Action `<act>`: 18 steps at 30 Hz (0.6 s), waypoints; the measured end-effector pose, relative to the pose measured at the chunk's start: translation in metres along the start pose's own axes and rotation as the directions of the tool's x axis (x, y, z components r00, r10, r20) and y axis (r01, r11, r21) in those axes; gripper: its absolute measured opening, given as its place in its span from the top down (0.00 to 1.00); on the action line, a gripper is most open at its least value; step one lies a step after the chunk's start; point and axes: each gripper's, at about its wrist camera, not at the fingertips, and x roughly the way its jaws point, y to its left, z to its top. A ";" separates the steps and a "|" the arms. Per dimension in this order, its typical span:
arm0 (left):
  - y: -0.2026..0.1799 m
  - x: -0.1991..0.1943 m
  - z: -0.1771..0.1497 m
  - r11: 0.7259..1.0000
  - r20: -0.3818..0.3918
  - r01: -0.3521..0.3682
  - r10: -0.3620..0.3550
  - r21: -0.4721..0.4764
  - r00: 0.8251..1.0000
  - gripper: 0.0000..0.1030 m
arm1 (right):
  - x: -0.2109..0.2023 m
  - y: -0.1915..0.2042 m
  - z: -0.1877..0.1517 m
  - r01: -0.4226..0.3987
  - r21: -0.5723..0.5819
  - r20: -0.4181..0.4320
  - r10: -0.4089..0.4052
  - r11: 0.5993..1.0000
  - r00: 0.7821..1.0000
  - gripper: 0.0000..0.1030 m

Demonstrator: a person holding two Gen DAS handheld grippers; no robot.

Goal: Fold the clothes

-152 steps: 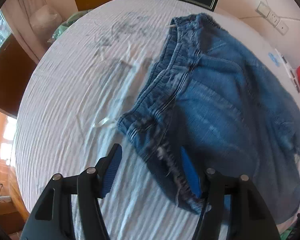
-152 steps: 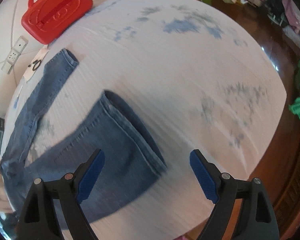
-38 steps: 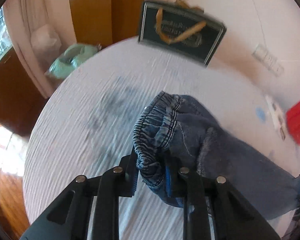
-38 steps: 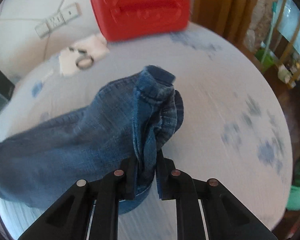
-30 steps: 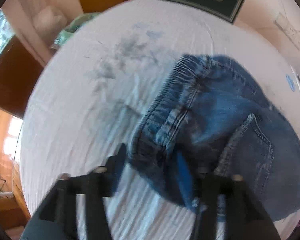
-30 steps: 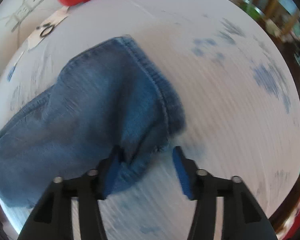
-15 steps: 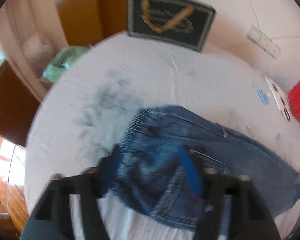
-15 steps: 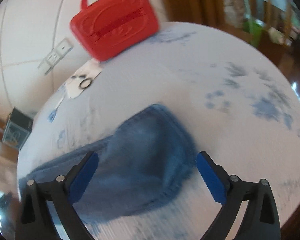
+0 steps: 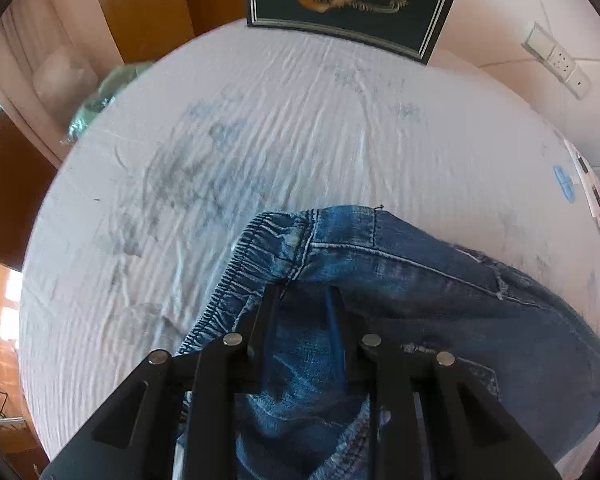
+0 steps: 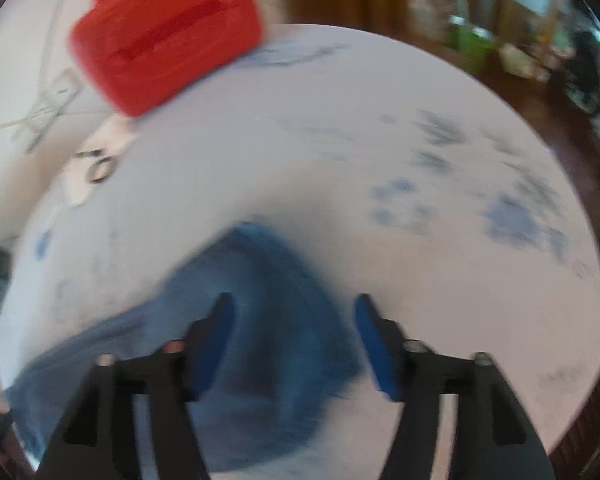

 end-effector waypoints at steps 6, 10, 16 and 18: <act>-0.015 0.005 -0.001 0.995 0.008 -0.080 0.079 0.059 0.997 0.75 | 0.028 -0.012 -0.014 -0.023 0.014 -0.089 0.024 1.000 0.996 0.26; -0.019 0.007 0.000 0.992 0.007 -0.106 0.106 0.073 0.994 0.76 | 0.025 -0.009 -0.022 0.029 -0.060 -0.081 -0.034 0.998 0.996 0.86; -0.016 0.000 -0.001 0.994 0.009 -0.088 0.087 0.059 0.996 0.76 | 0.007 -0.043 -0.037 0.042 0.023 -0.063 -0.041 0.999 0.997 0.82; -0.012 -0.014 -0.004 0.996 0.024 -0.075 0.075 0.040 0.997 0.71 | -0.020 -0.031 -0.042 -0.002 -0.004 0.008 0.002 1.000 1.000 0.75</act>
